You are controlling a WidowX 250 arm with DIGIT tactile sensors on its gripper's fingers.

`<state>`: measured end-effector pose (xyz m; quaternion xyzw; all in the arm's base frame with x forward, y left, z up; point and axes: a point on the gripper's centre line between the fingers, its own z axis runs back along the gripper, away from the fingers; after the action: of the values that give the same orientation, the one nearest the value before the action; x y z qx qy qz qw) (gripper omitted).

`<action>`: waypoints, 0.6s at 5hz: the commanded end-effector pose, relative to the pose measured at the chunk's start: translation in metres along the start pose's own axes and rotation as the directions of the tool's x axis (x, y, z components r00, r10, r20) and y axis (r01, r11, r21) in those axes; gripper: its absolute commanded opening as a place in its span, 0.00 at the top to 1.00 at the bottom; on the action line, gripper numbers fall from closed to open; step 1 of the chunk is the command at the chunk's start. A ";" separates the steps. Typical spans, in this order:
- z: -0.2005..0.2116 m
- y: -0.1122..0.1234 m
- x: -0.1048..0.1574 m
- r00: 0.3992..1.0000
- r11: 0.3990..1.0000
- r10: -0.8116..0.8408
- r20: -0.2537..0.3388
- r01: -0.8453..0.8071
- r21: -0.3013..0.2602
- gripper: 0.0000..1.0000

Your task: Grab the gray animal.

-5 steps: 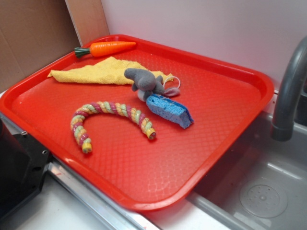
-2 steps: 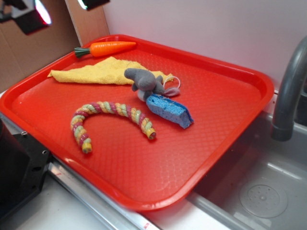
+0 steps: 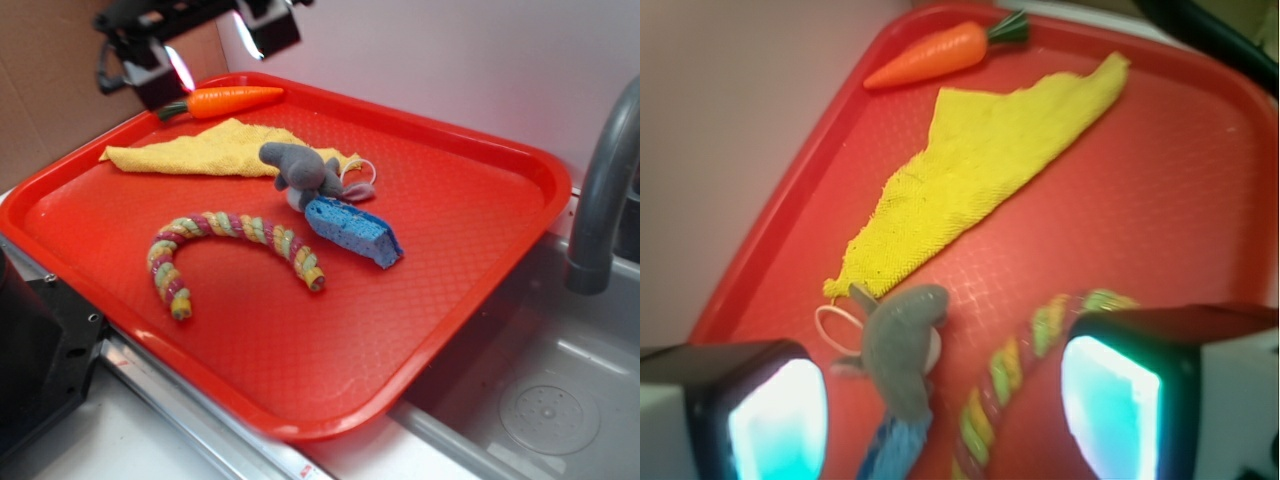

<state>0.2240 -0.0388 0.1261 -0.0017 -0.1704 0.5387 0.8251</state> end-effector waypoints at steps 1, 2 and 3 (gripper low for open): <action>-0.057 -0.023 0.001 0.992 0.993 -0.113 -0.064 0.114 0.008 0.00; -0.079 -0.024 -0.012 0.973 0.979 -0.195 -0.126 0.201 0.033 0.00; -0.087 -0.024 -0.018 0.966 0.975 -0.211 -0.151 0.219 0.039 0.00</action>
<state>0.2529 -0.0540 0.0336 0.0143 -0.0763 0.4443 0.8925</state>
